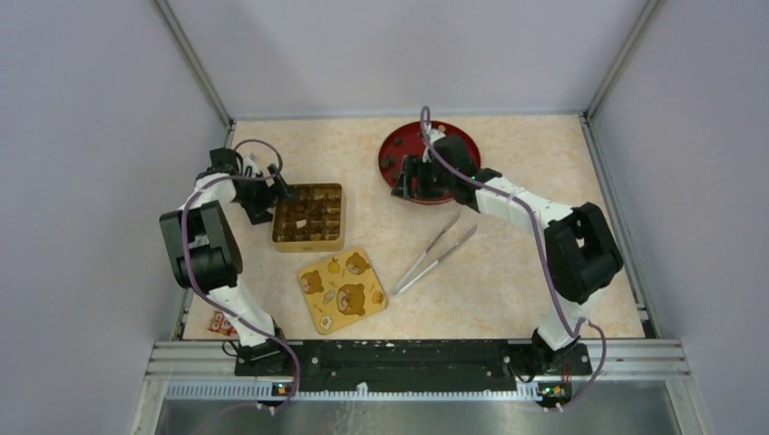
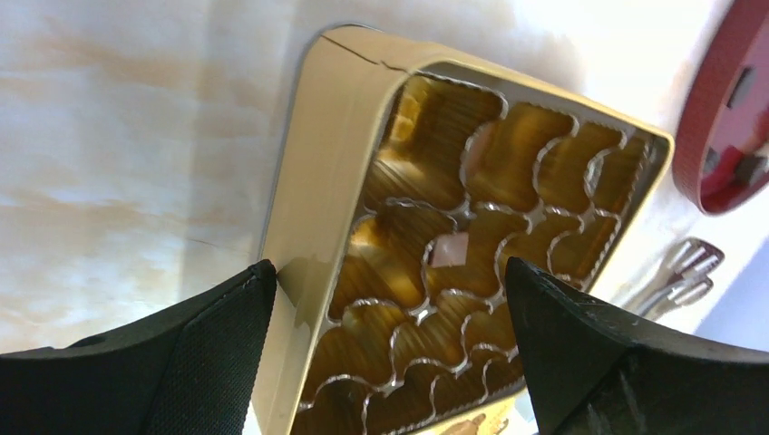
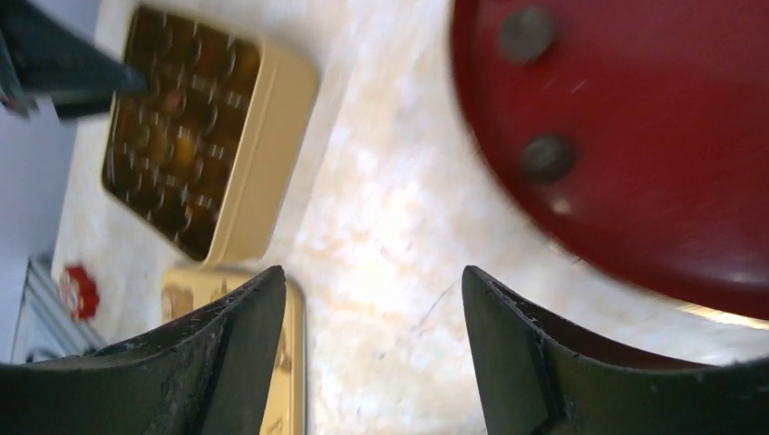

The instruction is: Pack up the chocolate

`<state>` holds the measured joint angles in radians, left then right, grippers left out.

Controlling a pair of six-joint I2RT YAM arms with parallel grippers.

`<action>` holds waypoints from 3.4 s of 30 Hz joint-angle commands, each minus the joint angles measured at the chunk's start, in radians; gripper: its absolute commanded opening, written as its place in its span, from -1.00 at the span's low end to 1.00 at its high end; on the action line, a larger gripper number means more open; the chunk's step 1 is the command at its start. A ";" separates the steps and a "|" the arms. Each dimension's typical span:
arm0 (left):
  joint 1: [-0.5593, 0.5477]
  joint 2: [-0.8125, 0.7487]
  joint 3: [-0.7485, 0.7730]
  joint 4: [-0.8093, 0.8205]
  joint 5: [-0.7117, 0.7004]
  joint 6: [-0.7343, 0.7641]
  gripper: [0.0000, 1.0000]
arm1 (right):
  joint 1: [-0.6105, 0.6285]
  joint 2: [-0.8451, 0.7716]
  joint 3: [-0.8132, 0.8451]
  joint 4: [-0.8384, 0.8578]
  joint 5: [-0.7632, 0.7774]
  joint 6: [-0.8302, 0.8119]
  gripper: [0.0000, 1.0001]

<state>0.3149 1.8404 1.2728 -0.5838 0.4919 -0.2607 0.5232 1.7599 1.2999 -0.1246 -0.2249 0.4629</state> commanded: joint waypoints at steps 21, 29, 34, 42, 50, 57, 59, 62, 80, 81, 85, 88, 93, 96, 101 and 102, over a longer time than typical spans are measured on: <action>-0.086 -0.942 -0.541 -0.299 -0.192 -0.293 0.97 | 0.360 0.040 -0.226 0.079 -0.070 0.140 0.42; -0.133 -0.989 -0.720 -0.272 -0.170 -0.353 0.98 | 0.365 0.083 -0.241 0.116 -0.068 0.205 0.42; -0.208 -0.982 -0.741 -0.254 -0.217 -0.415 0.98 | 0.366 0.100 -0.259 0.172 -0.095 0.233 0.42; -0.357 -0.909 -0.806 -0.134 -0.237 -0.491 0.98 | 0.365 0.125 -0.267 0.219 -0.137 0.266 0.42; -0.381 -0.859 -0.790 -0.039 -0.160 -0.478 0.97 | 0.366 0.167 -0.262 0.270 -0.227 0.293 0.41; -0.381 -0.877 -0.738 -0.029 -0.072 -0.443 0.98 | 0.365 0.112 -0.261 0.247 -0.221 0.286 0.41; -0.381 -0.880 -0.714 -0.035 -0.057 -0.427 0.98 | 0.366 0.090 -0.268 0.250 -0.227 0.288 0.41; -0.381 -0.872 -0.703 -0.034 -0.050 -0.410 0.98 | 0.366 0.051 -0.278 0.256 -0.229 0.294 0.41; -0.381 -0.879 -0.652 -0.119 -0.331 -0.392 0.98 | 0.356 0.017 -0.279 0.083 -0.081 0.294 0.41; -0.381 -0.885 -0.658 -0.105 -0.341 -0.397 0.97 | 0.357 0.020 -0.283 0.069 -0.078 0.302 0.42; -0.381 -0.837 -0.681 -0.050 -0.316 -0.407 0.98 | 0.361 0.018 -0.304 0.036 -0.067 0.327 0.44; -0.381 -0.785 -0.686 -0.016 -0.253 -0.415 0.98 | 0.361 0.019 -0.329 0.040 -0.094 0.357 0.44; -0.382 -0.837 -0.745 0.106 -0.153 -0.434 0.97 | 0.370 0.035 -0.364 0.057 -0.155 0.388 0.44; -0.382 -0.827 -0.744 0.081 -0.207 -0.425 0.98 | 0.374 0.047 -0.368 0.042 -0.179 0.390 0.44; -0.381 -0.760 -0.768 0.098 -0.208 -0.420 0.98 | 0.377 0.061 -0.379 0.074 -0.209 0.408 0.44; -0.381 -0.751 -0.774 0.105 -0.202 -0.421 0.98 | 0.377 0.067 -0.381 0.086 -0.218 0.416 0.44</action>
<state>-0.0654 1.0538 0.5289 -0.5301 0.2893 -0.6819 0.8837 1.7832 0.9447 -0.0532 -0.4171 0.8570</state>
